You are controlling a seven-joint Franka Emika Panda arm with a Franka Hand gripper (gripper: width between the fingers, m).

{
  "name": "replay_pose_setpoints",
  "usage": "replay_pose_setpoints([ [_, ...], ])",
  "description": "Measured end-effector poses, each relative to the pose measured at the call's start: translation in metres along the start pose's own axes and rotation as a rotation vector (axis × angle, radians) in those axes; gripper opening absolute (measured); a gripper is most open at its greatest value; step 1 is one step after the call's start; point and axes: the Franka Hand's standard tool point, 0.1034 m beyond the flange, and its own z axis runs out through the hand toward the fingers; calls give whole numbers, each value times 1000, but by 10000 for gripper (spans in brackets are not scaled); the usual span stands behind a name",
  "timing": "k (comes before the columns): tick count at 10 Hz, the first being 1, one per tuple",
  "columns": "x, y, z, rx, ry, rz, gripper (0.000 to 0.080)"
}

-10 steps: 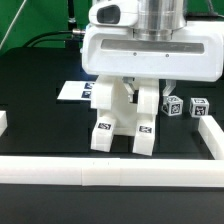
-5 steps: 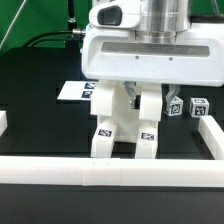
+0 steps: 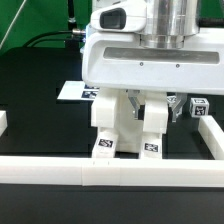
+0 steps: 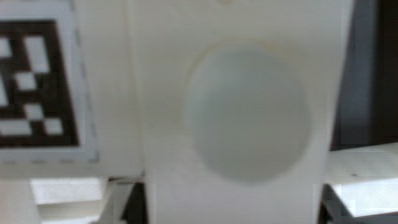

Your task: Assemble chair

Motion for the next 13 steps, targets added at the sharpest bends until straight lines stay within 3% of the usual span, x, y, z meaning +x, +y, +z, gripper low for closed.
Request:
replay_pose_setpoints([
  [2, 0, 1, 0, 0, 1, 0, 529],
  [3, 0, 0, 0, 0, 1, -1, 614],
  [7, 1, 2, 0, -1, 3, 1, 648],
  [10, 3, 7, 15, -11, 8, 6, 649],
  [11, 13, 9, 18, -10, 22, 14, 649],
  [13, 14, 7, 18, -13, 11, 12, 649],
])
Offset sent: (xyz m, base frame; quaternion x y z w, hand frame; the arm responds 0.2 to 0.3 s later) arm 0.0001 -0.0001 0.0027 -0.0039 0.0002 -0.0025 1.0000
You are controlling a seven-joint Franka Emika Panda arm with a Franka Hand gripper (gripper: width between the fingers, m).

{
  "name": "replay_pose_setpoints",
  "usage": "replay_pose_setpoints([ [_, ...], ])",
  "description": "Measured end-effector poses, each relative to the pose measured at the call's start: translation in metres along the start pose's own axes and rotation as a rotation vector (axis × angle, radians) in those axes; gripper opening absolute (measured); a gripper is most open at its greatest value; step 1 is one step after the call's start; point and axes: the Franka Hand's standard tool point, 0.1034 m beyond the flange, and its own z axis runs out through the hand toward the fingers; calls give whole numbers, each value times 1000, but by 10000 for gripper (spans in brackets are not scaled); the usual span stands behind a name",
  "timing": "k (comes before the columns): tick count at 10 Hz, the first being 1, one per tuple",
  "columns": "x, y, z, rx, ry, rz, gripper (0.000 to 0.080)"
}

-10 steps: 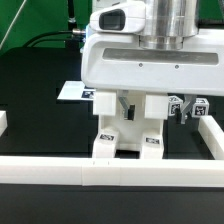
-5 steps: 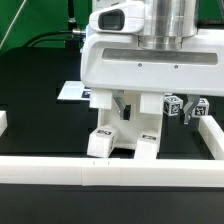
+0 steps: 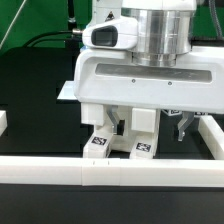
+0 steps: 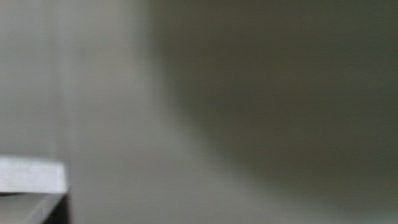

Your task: Assemble chair

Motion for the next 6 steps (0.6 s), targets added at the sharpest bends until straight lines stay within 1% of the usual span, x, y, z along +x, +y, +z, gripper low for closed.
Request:
replay_pose_setpoints([
  [2, 2, -4, -4, 1, 6, -3, 649],
  [3, 3, -4, -13, 6, 6, -10, 649],
  [4, 2, -2, -27, 11, -10, -28, 649],
  [5, 2, 1, -46, 17, -26, -62, 649],
  [6, 1, 5, -58, 20, -33, -90, 649],
])
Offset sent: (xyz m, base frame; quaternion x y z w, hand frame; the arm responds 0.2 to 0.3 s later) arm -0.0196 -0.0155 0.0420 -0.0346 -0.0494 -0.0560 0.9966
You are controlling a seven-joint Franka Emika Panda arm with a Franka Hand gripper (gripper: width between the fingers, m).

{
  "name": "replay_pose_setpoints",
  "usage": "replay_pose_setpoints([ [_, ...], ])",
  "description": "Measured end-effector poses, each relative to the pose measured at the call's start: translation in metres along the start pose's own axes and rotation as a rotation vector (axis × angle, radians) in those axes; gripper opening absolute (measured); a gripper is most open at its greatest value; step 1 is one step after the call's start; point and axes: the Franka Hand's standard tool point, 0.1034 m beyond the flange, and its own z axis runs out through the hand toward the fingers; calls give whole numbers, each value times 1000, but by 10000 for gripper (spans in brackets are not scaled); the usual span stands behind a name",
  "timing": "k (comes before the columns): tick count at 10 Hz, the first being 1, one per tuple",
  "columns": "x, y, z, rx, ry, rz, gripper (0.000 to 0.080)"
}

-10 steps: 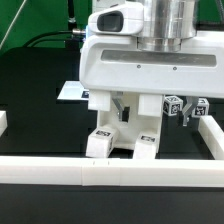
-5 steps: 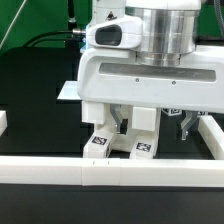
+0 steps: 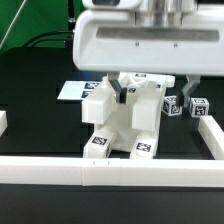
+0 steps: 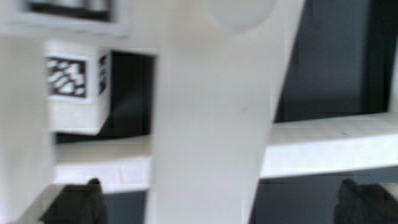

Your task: Assemble chair

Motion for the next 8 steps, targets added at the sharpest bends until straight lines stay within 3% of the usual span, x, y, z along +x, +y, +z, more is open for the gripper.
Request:
replay_pose_setpoints([
  [2, -8, 3, -20, 4, -9, -25, 649],
  [4, -31, -7, -43, 27, -43, 73, 649],
  [5, -47, -19, -47, 36, -51, 144, 649],
  [7, -86, -64, -45, 38, -70, 243, 649],
  [8, -91, -78, -45, 41, -62, 275, 649],
])
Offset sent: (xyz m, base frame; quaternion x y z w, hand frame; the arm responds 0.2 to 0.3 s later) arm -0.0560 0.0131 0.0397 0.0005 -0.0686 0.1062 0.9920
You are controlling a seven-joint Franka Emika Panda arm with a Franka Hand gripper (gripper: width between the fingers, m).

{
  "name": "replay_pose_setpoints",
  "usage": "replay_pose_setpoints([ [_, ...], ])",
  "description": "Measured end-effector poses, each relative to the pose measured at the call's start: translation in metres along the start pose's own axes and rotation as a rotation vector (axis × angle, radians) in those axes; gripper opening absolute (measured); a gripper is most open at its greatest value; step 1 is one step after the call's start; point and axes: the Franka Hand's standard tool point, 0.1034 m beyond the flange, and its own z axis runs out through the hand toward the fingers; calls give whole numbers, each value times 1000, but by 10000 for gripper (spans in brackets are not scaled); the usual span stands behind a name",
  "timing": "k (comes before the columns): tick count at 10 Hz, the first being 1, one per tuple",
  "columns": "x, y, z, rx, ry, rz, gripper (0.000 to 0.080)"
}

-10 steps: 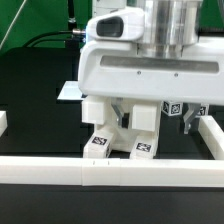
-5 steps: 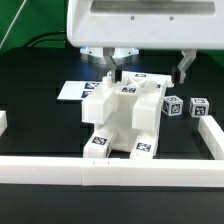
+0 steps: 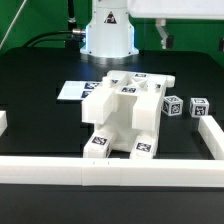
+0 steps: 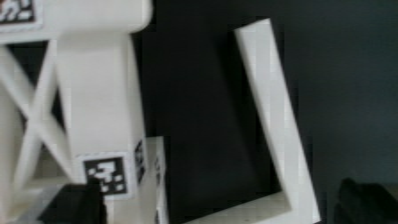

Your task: Assemble chair

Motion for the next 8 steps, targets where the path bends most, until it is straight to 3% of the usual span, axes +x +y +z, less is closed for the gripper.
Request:
replay_pose_setpoints([
  [3, 0, 1, 1, -1, 0, -14, 649],
  [4, -8, -8, 3, 4, 2, 70, 649],
  [6, -55, -32, 20, 22, 24, 111, 649],
  [8, -80, -38, 43, 16, 41, 108, 649],
])
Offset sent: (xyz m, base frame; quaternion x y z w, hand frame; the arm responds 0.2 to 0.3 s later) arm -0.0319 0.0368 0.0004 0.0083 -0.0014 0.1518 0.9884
